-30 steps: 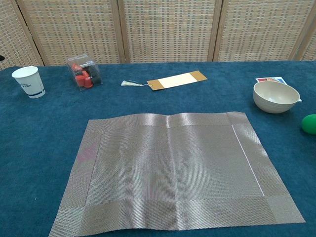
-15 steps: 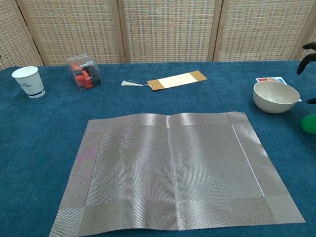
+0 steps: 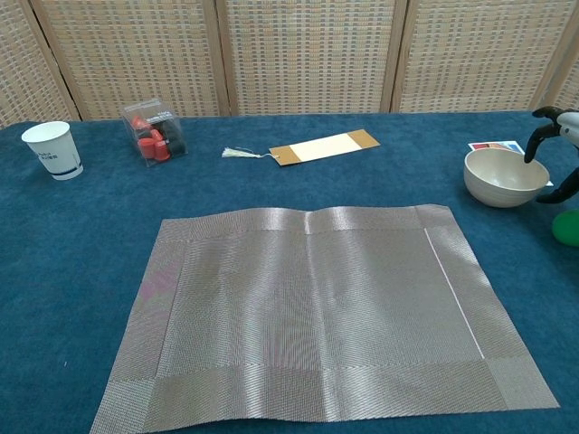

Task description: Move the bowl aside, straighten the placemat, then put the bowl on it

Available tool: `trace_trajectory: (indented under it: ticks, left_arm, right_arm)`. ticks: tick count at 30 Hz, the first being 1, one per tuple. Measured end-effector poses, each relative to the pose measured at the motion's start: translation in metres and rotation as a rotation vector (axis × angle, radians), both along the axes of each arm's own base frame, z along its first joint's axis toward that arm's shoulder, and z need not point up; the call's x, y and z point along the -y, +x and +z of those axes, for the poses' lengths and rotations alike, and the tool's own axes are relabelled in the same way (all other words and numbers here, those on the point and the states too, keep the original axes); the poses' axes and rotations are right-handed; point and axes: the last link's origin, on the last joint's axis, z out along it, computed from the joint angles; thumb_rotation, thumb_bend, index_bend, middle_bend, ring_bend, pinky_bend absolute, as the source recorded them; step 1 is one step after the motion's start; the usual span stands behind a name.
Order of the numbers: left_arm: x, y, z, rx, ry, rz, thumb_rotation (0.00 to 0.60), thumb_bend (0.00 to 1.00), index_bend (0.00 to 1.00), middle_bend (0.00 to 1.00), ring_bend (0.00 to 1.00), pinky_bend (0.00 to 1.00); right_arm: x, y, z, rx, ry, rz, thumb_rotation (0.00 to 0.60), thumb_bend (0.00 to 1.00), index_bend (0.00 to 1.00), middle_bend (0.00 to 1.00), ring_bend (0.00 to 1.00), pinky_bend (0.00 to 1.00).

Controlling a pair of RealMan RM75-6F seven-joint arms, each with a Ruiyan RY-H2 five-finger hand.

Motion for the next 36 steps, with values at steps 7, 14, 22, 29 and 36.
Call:
trace_trajectory:
  ticks: [7,14,22,29,36]
  left_arm:
    - [-0.001,-0.001,0.0,0.006,-0.002,0.008,0.6,0.31,0.11,0.0,0.0,0.0]
    - [-0.002,-0.001,0.0,0.01,-0.006,0.011,0.6,0.31,0.11,0.0,0.0,0.0]
    - [-0.002,-0.001,0.0,0.011,-0.011,0.012,0.6,0.31,0.11,0.0,0.0,0.0]
    - [-0.002,-0.001,-0.001,0.014,-0.015,0.013,0.6,0.31,0.11,0.0,0.0,0.0]
    - [-0.002,0.0,-0.002,0.015,-0.021,0.011,0.6,0.31,0.11,0.0,0.0,0.0]
  right_arm:
    - [0.004,-0.004,-0.007,0.006,0.011,-0.014,0.6,0.33,0.45,0.02,0.0,0.0]
    - [0.007,-0.006,-0.015,0.014,0.021,-0.024,0.6,0.33,0.48,0.04,0.0,0.02]
    - [0.01,-0.004,-0.023,0.012,0.02,-0.018,0.6,0.31,0.57,0.13,0.0,0.05]
    - [0.013,-0.003,-0.025,0.004,0.004,-0.012,0.6,0.3,0.68,0.23,0.03,0.09]
    - [0.013,-0.004,-0.027,0.009,-0.004,-0.008,0.6,0.4,0.7,0.24,0.05,0.1]
